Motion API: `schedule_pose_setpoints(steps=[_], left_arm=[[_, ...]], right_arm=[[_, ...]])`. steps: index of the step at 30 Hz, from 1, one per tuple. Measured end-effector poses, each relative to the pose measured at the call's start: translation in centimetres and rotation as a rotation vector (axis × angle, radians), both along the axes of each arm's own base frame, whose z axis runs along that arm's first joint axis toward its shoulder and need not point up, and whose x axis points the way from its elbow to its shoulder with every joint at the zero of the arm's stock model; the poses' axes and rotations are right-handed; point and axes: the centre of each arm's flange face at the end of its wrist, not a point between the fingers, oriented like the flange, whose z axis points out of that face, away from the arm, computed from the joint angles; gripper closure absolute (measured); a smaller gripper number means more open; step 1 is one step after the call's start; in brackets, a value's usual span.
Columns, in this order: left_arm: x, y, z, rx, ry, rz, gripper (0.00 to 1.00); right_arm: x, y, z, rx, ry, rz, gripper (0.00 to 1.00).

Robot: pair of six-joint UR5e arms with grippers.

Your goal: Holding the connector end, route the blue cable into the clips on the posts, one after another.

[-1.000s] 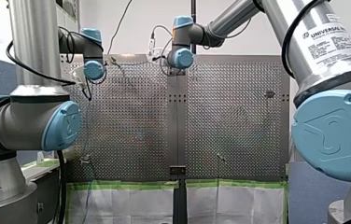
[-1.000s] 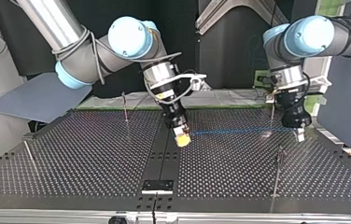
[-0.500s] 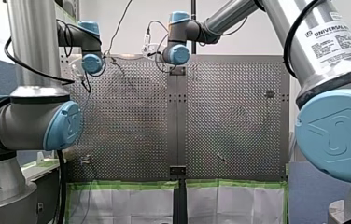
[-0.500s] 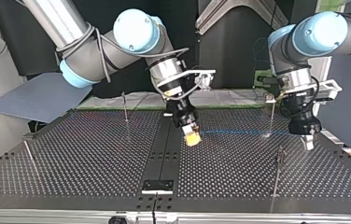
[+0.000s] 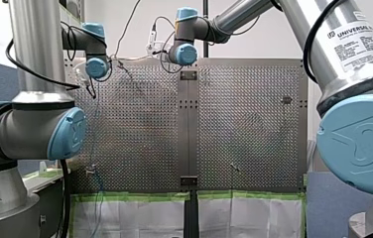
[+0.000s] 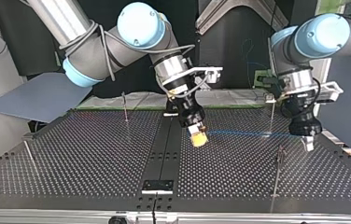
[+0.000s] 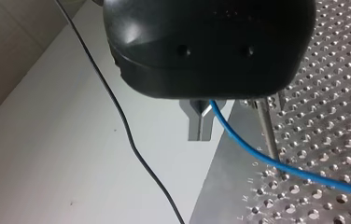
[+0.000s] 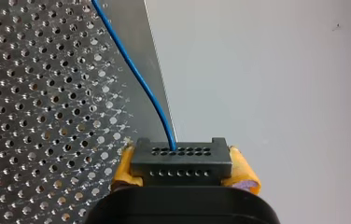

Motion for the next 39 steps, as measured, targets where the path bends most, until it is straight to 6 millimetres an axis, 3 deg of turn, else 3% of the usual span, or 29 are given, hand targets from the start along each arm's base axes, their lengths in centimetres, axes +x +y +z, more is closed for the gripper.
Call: schedule_pose_setpoints(steps=[7,16,30,39], left_arm=[[1.7,0.4,-0.9,0.021,0.025,-0.013,1.0],[2.1,1.1,-0.4,0.042,0.008,-0.011,1.0],[3.1,1.8,-0.5,0.027,-0.029,-0.06,1.0],[3.9,1.8,0.1,0.008,-0.065,-0.108,1.0]], right_arm=[[0.2,-0.3,-0.9,0.023,-0.001,0.002,1.0],[0.7,-1.3,-3.1,0.042,0.02,-0.006,1.0],[0.1,-2.8,-3.3,0.038,0.017,-0.016,1.0],[0.4,-3.0,-2.4,0.021,0.004,0.0,1.0]])
